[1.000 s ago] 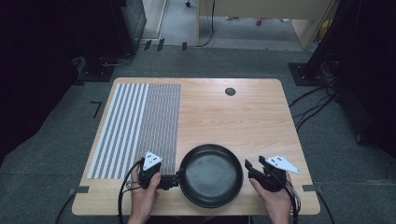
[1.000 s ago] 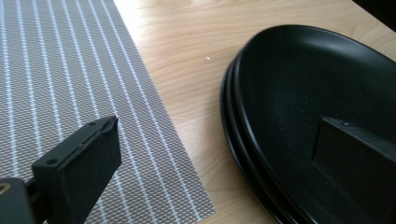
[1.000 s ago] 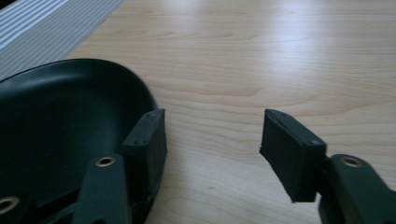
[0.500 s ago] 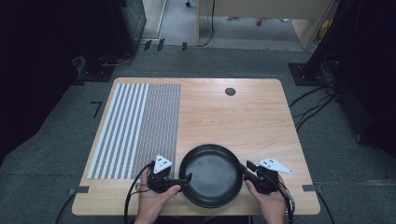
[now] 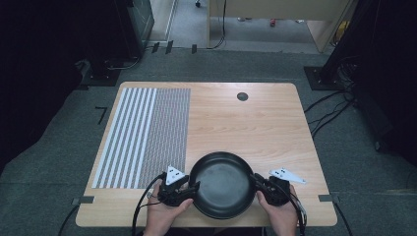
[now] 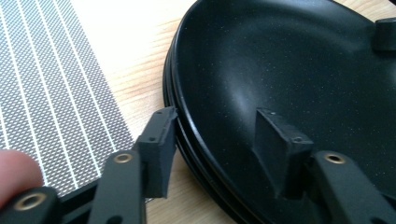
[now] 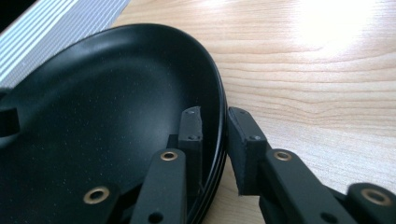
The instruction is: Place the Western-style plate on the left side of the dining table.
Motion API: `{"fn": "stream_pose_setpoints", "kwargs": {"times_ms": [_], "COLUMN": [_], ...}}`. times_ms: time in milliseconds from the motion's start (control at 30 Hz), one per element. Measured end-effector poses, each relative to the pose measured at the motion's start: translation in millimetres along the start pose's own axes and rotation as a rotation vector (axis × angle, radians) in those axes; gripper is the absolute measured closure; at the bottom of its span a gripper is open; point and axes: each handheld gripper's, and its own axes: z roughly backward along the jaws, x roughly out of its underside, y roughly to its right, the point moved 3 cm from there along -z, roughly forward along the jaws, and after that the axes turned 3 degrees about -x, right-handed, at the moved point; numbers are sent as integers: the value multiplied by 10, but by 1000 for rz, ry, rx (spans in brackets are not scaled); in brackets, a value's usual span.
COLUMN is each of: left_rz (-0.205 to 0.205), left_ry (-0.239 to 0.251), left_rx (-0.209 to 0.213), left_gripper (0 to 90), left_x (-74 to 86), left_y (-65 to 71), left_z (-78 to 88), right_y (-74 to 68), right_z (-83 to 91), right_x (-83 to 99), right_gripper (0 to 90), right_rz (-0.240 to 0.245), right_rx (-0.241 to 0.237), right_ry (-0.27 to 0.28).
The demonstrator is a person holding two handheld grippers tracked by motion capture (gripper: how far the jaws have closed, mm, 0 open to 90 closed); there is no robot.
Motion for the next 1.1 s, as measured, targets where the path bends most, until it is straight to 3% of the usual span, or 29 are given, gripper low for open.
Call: {"fn": "stream_pose_setpoints", "kwargs": {"times_ms": [233, 500, 667, 933, 1000, 1100], "left_rz": [15, 45, 64, 89, 113, 118], "left_ry": [-6, -3, -5, -10, -13, -13], "left_rx": [12, 21, 38, 59, 72, 77], "left_gripper": [528, 587, 587, 594, 596, 599], "left_x": [3, 12, 7, 0, -6, -8], "left_y": [-11, -47, -62, -85, -99, -111], "left_z": [11, 20, 29, 40, 49, 56], "right_y": [0, -23, -66, 8, 16, 15], "right_z": [43, 32, 6, -3, -7, -14], "right_x": [-16, -3, 16, 33, 35, 39], "right_gripper": [829, 838, 837, 852, 852, 852], "right_rz": [-50, -80, -77, -158, -160, -163], "right_rx": [-3, -21, 0, -65, -72, -80], "right_ry": [1, 4, 26, 52, 55, 57]}}
